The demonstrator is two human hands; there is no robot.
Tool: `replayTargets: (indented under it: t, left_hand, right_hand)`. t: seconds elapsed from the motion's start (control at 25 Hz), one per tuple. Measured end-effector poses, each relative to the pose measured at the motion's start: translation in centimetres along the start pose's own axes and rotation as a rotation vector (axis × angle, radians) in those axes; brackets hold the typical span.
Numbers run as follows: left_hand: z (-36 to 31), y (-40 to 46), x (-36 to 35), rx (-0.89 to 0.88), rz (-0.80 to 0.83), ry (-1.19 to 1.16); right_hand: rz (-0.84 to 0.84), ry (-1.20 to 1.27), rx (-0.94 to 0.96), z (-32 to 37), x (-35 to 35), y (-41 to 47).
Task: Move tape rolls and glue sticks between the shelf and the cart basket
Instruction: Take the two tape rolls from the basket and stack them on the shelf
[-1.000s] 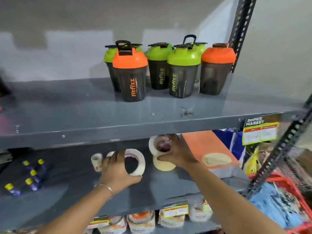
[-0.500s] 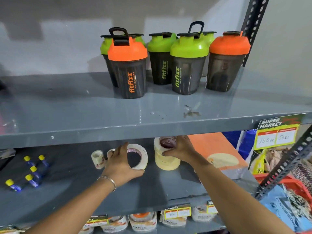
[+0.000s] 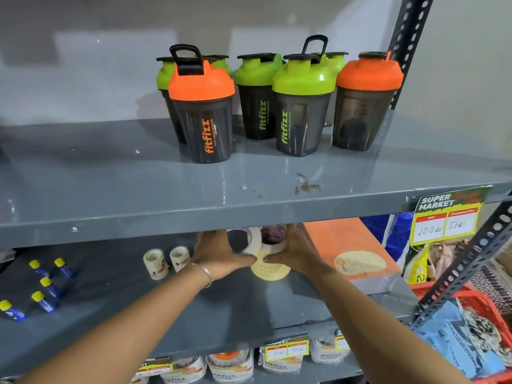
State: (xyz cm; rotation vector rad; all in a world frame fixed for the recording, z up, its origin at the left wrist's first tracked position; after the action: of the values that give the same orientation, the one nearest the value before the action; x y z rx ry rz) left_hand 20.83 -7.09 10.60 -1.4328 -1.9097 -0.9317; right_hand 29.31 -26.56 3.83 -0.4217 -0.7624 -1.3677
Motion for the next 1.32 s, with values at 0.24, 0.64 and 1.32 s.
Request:
replayTargets:
  t: [0.24, 0.64, 1.32]
  left_hand:
    - [-4.8, 2.8, -3.4, -0.068, 0.122, -0.1]
    - [-4.3, 4.4, -7.5, 0.003, 0.165, -0.081]
    - [-3.4, 6.2, -9.6, 0.055, 0.275, 0.061]
  right_hand:
    - [-0.012, 0.314, -0.038, -1.3, 0.3, -0.6]
    - [-0.01, 0.544, -0.094, -4.7, -1.1, -0.7]
    - [-0.03, 0.721, -0.045, -4.9, -1.4, -1.2]
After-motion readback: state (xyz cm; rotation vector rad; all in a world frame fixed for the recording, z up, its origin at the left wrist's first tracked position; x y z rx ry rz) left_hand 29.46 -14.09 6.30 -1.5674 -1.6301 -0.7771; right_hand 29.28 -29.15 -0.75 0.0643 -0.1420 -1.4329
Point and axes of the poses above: each hand's wrist, its own y-axis towards the middle knuckle, its own x-axis out of the back of the hand, z = x × y, the point moved 3 cm from there along y, towards the middle knuckle, and after that the axes turned 5 degrees about -z, right-handed, at the moved point
